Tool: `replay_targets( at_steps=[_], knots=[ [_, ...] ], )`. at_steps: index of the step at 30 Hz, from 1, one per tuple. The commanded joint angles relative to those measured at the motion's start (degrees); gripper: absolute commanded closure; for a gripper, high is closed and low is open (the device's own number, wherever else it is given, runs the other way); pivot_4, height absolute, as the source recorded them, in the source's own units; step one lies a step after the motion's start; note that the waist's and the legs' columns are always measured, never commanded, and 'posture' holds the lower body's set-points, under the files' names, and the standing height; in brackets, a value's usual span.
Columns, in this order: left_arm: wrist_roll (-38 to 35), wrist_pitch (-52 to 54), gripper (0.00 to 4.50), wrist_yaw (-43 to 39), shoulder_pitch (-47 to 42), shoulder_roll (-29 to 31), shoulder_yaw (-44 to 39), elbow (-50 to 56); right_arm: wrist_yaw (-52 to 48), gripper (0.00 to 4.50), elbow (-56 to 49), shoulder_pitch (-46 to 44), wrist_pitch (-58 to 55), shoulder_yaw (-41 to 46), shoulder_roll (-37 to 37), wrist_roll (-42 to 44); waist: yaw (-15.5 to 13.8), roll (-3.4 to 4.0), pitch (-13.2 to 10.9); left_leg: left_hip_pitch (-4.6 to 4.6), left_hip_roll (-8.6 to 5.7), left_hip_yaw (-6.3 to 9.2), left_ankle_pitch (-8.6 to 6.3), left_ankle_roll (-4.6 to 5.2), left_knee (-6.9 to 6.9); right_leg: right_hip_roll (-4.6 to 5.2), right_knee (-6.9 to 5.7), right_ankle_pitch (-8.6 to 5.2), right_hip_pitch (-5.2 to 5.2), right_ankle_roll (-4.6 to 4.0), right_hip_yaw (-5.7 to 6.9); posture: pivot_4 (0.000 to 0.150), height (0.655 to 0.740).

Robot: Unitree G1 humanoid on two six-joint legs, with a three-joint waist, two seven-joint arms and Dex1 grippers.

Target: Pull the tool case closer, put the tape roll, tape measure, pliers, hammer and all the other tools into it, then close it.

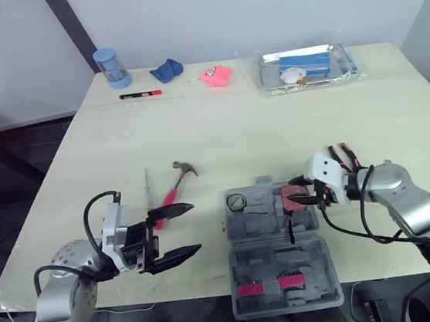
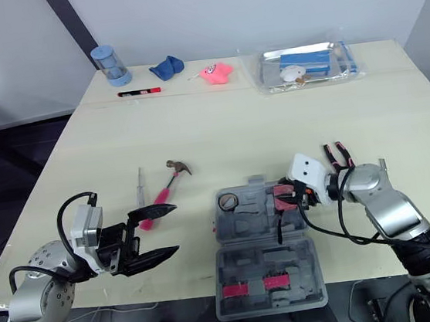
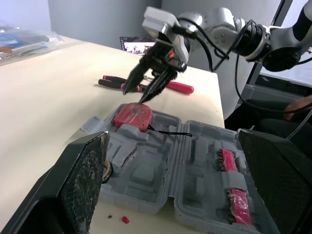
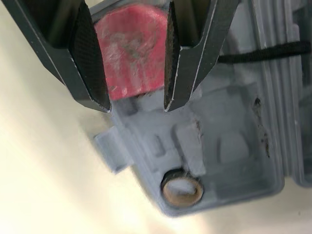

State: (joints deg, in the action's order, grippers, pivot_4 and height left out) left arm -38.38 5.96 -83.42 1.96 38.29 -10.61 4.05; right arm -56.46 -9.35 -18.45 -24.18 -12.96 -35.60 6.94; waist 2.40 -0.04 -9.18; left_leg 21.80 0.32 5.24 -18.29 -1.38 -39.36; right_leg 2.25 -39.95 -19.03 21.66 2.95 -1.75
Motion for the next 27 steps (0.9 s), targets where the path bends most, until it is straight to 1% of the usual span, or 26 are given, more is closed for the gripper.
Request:
replay_targets(
  at_steps=[1,6,9,15,17,18,20,21,22,26,27],
  knots=[
    [-0.68,0.26,0.00,0.07,0.12,0.15,-0.27,2.15,0.55,2.69,1.86,1.02,5.66,1.47,0.36,0.36,0.06,0.00,0.00,-0.01,0.00,-0.01,0.00,0.00,0.00,0.00,-0.01,0.00,0.00,0.00,-0.01,0.150,0.7400],
    [-0.66,0.42,0.00,0.25,0.29,0.17,-0.46,2.46,3.90,2.69,5.77,4.44,10.05,2.80,0.86,-0.36,0.02,0.00,0.00,-0.02,0.01,-0.02,0.00,0.00,0.00,-0.02,-0.01,0.00,-0.01,0.00,-0.02,0.150,0.7400],
    [-0.62,0.47,0.00,0.38,0.38,0.12,-0.48,2.55,5.83,2.69,7.52,6.39,11.68,1.97,1.13,-1.79,0.00,-0.01,0.01,-0.04,0.01,-0.03,0.00,0.00,0.00,-0.02,-0.01,0.00,-0.02,0.00,-0.04,0.150,0.7400],
    [-0.53,0.54,0.00,0.78,0.59,-0.01,-0.36,2.72,8.94,2.69,11.04,8.67,10.17,0.00,3.05,-3.61,0.00,-0.07,0.07,-0.11,0.00,-0.03,0.00,0.00,-0.01,-0.03,-0.03,0.00,-0.09,0.00,-0.04,0.150,0.7400],
    [-0.40,0.45,0.00,0.94,0.57,-0.10,-0.29,2.60,9.70,2.69,12.33,9.40,9.09,-1.06,3.67,-4.37,0.02,-0.15,0.15,-0.14,0.01,-0.04,0.00,0.00,-0.01,-0.04,-0.04,0.00,-0.11,0.00,-0.05,0.150,0.7400],
    [-0.30,0.41,0.00,1.11,0.54,-0.18,-0.26,2.53,10.09,2.69,13.15,9.85,8.09,-1.79,4.03,-4.83,0.07,-0.34,0.34,-0.15,0.01,-0.04,0.00,0.00,-0.01,-0.05,-0.04,0.00,-0.11,0.00,-0.05,0.150,0.7400],
    [-0.17,0.55,0.00,1.55,0.39,-0.26,-0.29,2.35,10.27,2.69,14.89,10.39,7.54,-3.43,4.12,-6.16,0.04,-0.45,0.43,-0.30,0.03,-0.07,-0.03,0.05,-0.01,-0.10,-0.06,0.00,-0.23,0.00,-0.10,0.150,0.7400],
    [-0.10,0.63,0.00,1.82,0.39,-0.32,-0.35,2.32,10.47,2.69,15.33,10.52,6.94,-3.62,4.32,-6.14,0.00,-0.52,0.49,-0.62,0.04,-0.07,-0.09,0.15,0.03,-0.10,-0.01,0.00,-0.53,0.00,-0.10,0.150,0.7400],
    [-0.06,0.80,0.00,2.14,0.51,-0.37,-0.40,2.37,10.63,2.69,15.56,10.58,6.55,-3.64,4.47,-6.00,-0.02,-0.56,0.56,-1.18,0.06,-0.07,-0.16,0.27,0.18,-0.10,0.12,-0.01,-1.06,-0.02,-0.10,0.150,0.7400],
    [-0.21,1.71,0.00,4.39,1.44,-0.82,-0.88,2.73,12.31,2.69,14.17,10.58,8.57,-0.57,5.89,-3.56,-0.02,-0.77,0.69,-1.33,0.08,-0.07,-0.16,0.28,0.19,-0.11,0.08,-0.01,-1.18,-0.02,-0.16,0.150,0.7400],
    [0.03,1.79,0.00,5.87,1.87,-1.25,-1.18,2.64,12.31,2.69,13.20,10.93,13.12,2.30,7.76,-0.41,-0.02,-0.77,0.69,-1.33,0.08,-0.06,-0.16,0.28,0.19,-0.11,0.07,-0.01,-1.17,-0.02,-0.16,0.150,0.7400]
  ],
)
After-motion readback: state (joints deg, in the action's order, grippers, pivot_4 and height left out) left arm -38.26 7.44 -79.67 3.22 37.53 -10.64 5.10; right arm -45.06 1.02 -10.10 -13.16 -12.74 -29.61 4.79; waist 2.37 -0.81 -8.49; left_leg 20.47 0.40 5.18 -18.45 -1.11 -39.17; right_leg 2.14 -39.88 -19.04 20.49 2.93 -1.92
